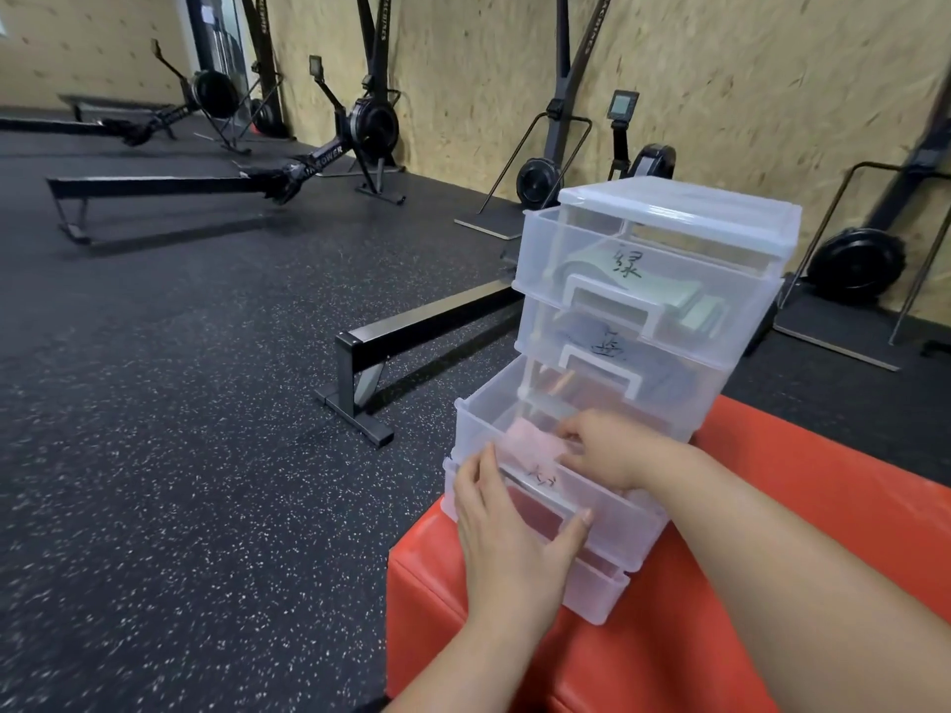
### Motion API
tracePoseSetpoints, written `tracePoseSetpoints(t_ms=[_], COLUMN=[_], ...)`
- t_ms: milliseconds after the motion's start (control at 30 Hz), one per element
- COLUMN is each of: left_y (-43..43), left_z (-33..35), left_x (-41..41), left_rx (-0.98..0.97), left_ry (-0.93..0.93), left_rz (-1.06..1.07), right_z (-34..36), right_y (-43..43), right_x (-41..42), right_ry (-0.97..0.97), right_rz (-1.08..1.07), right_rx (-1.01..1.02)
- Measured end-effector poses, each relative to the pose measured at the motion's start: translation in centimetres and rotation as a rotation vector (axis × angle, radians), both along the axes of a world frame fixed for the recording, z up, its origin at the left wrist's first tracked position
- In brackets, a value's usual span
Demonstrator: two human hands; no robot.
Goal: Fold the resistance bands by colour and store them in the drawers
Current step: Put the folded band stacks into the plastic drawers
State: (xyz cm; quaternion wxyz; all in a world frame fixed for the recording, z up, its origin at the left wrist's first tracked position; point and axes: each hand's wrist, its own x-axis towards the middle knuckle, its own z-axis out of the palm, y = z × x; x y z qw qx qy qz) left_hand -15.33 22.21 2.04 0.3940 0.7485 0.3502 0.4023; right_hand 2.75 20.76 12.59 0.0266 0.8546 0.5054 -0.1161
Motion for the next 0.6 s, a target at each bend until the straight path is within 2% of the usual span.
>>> tracePoseSetpoints(t_ms=[233,433,600], left_y=[0.2,1.0,1.6], left_z=[0.2,1.2,2.8], left_x=[0.2,1.2,2.8], left_rx=[-0.006,0.007,0.021], left_ry=[0.022,0.095,0.2], left_rz=[-0.003,0.01,-0.016], right_z=[1.4,4.1,3.7], right_y=[-1.1,-5.7,-13.1], right_x=[-0.4,-1.8,-2.3], right_ry=[-0.142,-0.056,-0.126], right_rz=[-0.03,-0.036,-0.056], right_rx=[0.044,0.382,0.689])
